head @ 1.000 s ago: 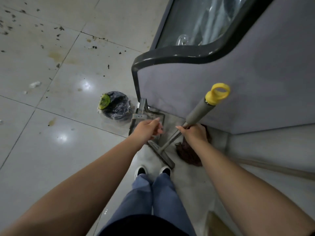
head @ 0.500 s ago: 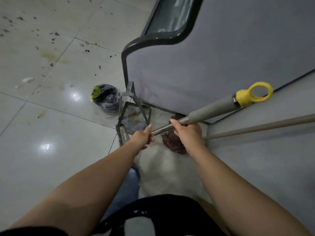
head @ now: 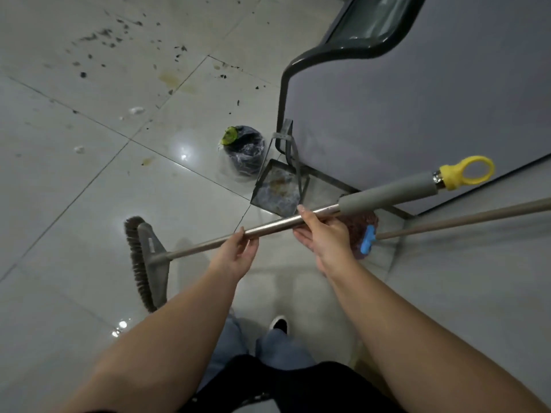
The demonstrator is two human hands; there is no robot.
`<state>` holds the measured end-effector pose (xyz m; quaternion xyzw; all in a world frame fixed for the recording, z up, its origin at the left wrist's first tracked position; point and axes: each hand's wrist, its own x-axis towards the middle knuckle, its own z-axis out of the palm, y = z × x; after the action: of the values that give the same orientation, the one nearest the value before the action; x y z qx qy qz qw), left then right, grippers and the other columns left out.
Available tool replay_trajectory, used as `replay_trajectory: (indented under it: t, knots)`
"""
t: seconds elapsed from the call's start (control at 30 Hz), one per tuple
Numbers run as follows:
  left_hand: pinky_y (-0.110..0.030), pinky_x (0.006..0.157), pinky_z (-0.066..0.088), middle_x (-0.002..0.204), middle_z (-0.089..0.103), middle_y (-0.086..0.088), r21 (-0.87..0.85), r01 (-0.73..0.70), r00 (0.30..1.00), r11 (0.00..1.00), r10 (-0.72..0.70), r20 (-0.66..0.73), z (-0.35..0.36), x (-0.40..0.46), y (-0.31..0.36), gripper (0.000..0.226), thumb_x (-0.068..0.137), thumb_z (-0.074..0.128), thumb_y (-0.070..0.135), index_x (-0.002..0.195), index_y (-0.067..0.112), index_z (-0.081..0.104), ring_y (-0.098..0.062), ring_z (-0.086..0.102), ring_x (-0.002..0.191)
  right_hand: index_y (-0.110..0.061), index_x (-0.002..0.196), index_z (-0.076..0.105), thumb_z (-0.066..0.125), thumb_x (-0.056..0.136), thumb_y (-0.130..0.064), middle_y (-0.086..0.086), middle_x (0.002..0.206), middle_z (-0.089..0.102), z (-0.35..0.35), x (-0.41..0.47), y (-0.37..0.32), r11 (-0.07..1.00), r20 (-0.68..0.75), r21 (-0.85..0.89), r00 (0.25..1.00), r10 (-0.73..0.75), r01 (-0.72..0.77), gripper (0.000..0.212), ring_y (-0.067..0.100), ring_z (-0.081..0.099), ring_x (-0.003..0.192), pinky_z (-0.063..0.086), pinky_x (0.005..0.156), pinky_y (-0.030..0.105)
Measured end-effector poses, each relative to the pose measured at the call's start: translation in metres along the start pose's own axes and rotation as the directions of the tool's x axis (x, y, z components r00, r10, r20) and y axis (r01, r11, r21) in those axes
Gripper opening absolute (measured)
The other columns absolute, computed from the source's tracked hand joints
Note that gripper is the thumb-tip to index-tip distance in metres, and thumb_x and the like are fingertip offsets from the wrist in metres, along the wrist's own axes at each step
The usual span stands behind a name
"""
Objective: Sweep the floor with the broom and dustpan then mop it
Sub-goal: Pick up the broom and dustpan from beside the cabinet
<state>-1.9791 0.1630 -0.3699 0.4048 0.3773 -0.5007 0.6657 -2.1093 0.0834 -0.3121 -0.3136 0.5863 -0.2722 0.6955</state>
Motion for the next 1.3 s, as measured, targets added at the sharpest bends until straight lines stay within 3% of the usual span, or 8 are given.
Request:
replay_trajectory:
  t: [0.13,0.23,0.37,0.43,0.5,0.67,0.9,1.3]
  knots:
    - [-0.037,0.097,0.046,0.084,0.052,-0.012,0.031,-0.068,0.998,0.997,0.068,-0.017,-0.016,0.001,0.029,0.013,0.090,0.052,-0.006,0.079,0.000,0.052,-0.019,0.057,0.074,-0.007,0.080,0.057,0.059,0.090,-0.037,0.012,0.077,0.065,0.017,-0.008,0.010,0.968,-0.002,-0.046,0.969,0.246,-0.246,0.032,0.018,0.066,0.067,0.057,0.056,0.024]
    - [-0.035,0.092,0.049,0.084,0.057,-0.011,0.114,-0.102,0.995,0.988,0.103,-0.003,-0.030,0.002,0.044,0.006,0.089,0.054,-0.007,0.090,-0.002,0.051,-0.020,0.061,0.073,0.003,0.082,0.055,0.032,0.092,-0.062,0.018,0.075,0.064,0.036,-0.023,0.020,0.794,0.066,-0.419,0.857,0.510,-0.440,0.070,0.024,0.066,0.064,0.055,0.045,0.024]
    - [-0.030,0.080,0.054,0.084,0.058,-0.008,0.285,-0.181,0.983,0.941,0.171,0.061,-0.046,-0.001,0.068,0.017,0.088,0.056,-0.007,0.092,0.008,0.049,-0.018,0.061,0.077,-0.007,0.080,0.063,0.044,0.093,-0.051,0.005,0.073,0.067,0.088,-0.023,0.013,0.811,0.149,-0.579,0.968,0.204,-0.082,0.050,0.019,0.068,0.069,0.055,0.056,0.021]
    - [-0.024,0.064,0.057,0.083,0.060,-0.007,0.306,-0.188,0.981,0.933,0.163,0.106,-0.050,-0.005,0.079,0.017,0.088,0.057,-0.004,0.089,0.011,0.049,-0.017,0.064,0.076,-0.008,0.107,0.064,0.040,0.092,-0.054,0.006,0.101,0.065,0.107,-0.019,0.003,0.559,0.204,-0.823,0.972,0.115,0.106,0.054,0.024,0.061,0.101,0.047,0.080,0.028]
    - [-0.023,0.059,0.057,0.077,0.064,-0.006,0.278,-0.189,0.974,0.942,0.144,0.173,-0.049,-0.009,0.090,0.014,0.088,0.057,-0.002,0.089,0.010,0.051,-0.017,0.068,0.070,-0.008,0.126,0.055,0.037,0.091,-0.060,0.011,0.114,0.062,0.113,-0.019,0.004,0.288,0.193,-0.953,0.923,0.332,0.095,0.065,0.026,0.060,0.103,0.045,0.085,0.031]
    - [-0.022,0.061,0.057,0.070,0.069,-0.003,0.289,-0.180,0.966,0.940,0.114,0.233,-0.041,-0.006,0.110,0.004,0.088,0.061,0.008,0.087,0.007,0.057,-0.014,0.070,0.068,-0.008,0.082,0.056,0.041,0.092,-0.056,0.003,0.054,0.045,0.131,-0.025,0.013,0.424,0.129,-0.896,0.837,0.532,-0.131,0.051,0.007,0.038,0.029,0.032,0.035,0.011]
    - [-0.019,0.051,0.054,0.052,0.063,0.001,0.815,-0.164,0.982,0.556,0.011,0.191,-0.004,-0.002,0.124,0.034,0.094,0.051,0.038,0.077,0.010,0.060,-0.010,0.061,0.052,-0.008,0.077,0.052,0.039,0.093,-0.056,-0.002,0.034,0.040,0.114,0.002,-0.012,0.398,0.033,-0.898,0.872,0.488,-0.189,0.052,0.006,0.030,0.021,0.028,0.033,0.007]
    - [-0.024,0.060,0.052,0.063,0.064,0.000,0.835,-0.338,0.941,0.435,0.135,0.310,0.153,0.061,0.100,0.025,0.097,0.046,0.030,0.084,0.012,0.058,-0.011,0.061,0.057,-0.010,0.076,0.052,0.035,0.095,-0.053,0.003,0.053,0.043,0.070,0.118,-0.058,0.193,0.059,-0.979,0.817,0.573,-0.066,0.051,0.012,0.035,0.037,0.030,0.036,0.010]
